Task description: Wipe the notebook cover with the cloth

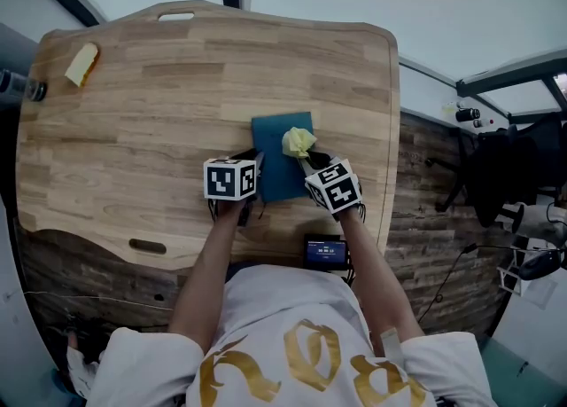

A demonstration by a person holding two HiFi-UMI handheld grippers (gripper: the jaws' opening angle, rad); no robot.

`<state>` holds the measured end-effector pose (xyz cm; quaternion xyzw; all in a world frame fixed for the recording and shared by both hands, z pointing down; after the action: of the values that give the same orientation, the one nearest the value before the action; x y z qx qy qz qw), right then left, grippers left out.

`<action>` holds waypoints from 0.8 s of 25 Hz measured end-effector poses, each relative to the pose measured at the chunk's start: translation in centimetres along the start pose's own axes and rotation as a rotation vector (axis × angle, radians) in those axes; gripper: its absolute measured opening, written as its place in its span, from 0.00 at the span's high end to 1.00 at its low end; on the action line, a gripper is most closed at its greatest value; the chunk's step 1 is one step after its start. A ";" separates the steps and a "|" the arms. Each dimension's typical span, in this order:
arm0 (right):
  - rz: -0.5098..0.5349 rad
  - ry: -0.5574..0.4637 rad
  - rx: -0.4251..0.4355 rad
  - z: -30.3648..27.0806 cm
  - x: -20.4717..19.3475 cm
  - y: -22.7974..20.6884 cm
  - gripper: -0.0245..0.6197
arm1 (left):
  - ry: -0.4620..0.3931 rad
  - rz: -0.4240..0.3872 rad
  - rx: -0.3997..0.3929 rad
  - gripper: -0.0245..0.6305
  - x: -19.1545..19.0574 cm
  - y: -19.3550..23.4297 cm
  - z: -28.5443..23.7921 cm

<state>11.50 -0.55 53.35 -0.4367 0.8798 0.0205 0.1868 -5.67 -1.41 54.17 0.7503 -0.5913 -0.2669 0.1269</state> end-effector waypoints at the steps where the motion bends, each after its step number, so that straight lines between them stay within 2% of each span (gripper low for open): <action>1: 0.006 0.004 -0.010 -0.1 0.4 -0.2 0.90 | 0.000 0.000 -0.001 0.85 0.0 0.0 0.0; 7: 0.011 -0.022 -0.056 -0.4 2.6 -1.5 0.90 | 0.004 0.002 -0.006 0.85 0.1 0.0 0.0; 14: -0.070 -0.048 -0.089 -1.1 3.7 -3.0 0.90 | 0.003 0.003 -0.007 0.85 0.1 0.1 0.0; 20: -0.089 -0.068 -0.125 -1.0 4.3 -3.4 0.90 | 0.003 0.002 -0.009 0.85 0.1 0.0 0.0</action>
<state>11.42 -6.15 53.25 -0.4850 0.8498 0.0819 0.1898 -5.67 -1.51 54.21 0.7495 -0.5907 -0.2684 0.1316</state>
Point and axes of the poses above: the fingertips, and each gripper's own axes: z backward along the fingers, y to its left, x out of its top, the point moved 7 cm from there along z, backward along the fingers, and after that the axes turned 15 degrees about y, right-handed, at the moved point
